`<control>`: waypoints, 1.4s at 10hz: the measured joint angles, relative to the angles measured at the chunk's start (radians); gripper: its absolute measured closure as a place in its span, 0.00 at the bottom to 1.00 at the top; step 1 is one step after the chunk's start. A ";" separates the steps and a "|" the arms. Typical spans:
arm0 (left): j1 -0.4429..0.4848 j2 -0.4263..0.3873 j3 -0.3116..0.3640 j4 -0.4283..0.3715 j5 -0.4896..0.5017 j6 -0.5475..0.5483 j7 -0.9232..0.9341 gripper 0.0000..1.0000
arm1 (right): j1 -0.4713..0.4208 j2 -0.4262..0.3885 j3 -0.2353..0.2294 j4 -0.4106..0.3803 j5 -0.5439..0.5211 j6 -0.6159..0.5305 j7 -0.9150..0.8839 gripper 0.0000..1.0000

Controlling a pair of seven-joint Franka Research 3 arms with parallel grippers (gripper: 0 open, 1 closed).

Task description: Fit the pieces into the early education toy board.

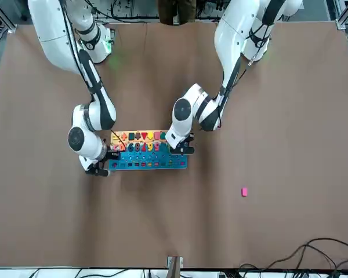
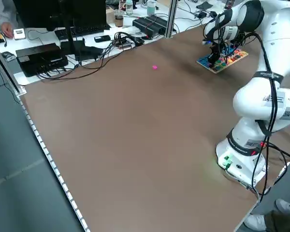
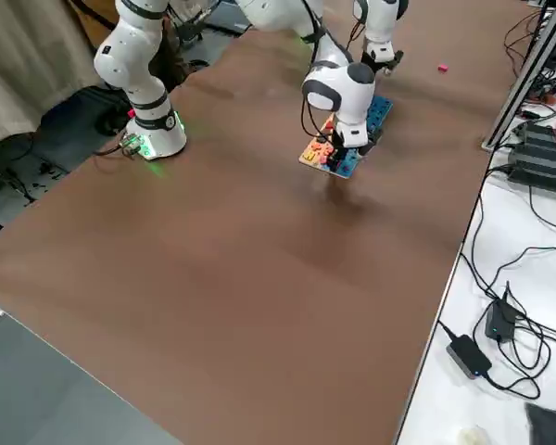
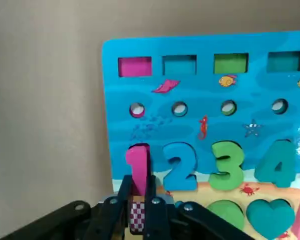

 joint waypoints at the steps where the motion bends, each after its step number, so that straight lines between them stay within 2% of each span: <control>1: 0.000 0.000 0.000 0.000 0.000 0.000 0.001 0.86 | -0.001 -0.024 -0.001 0.012 0.000 -0.034 0.000 0.39; 4: 0.000 0.000 -0.001 0.001 0.000 0.000 0.001 0.86 | -0.045 -0.180 -0.012 0.021 -0.027 -0.176 -0.004 0.23; 5: 0.000 0.000 0.000 0.001 0.000 0.000 0.001 0.86 | -0.078 -0.241 -0.013 0.015 -0.078 -0.217 -0.006 0.11; 6: 0.000 0.000 0.000 0.001 0.000 0.000 0.003 0.86 | -0.116 -0.298 -0.013 0.009 -0.142 -0.264 -0.023 0.07; 7: 0.000 0.000 0.000 0.001 0.000 0.000 0.006 0.86 | -0.154 -0.354 -0.014 0.001 -0.177 -0.312 -0.060 0.04; 10: 0.001 0.000 0.001 0.001 0.000 0.000 0.018 0.86 | -0.269 -0.523 -0.014 -0.005 -0.190 -0.459 -0.220 0.01; 12: 0.001 0.000 0.001 0.002 0.000 0.000 0.019 0.86 | -0.289 -0.623 -0.013 -0.003 -0.226 -0.553 -0.266 0.01; 14: 0.001 0.000 0.000 0.002 0.000 0.000 0.019 0.86 | -0.291 -0.674 -0.012 0.026 -0.245 -0.681 -0.303 0.01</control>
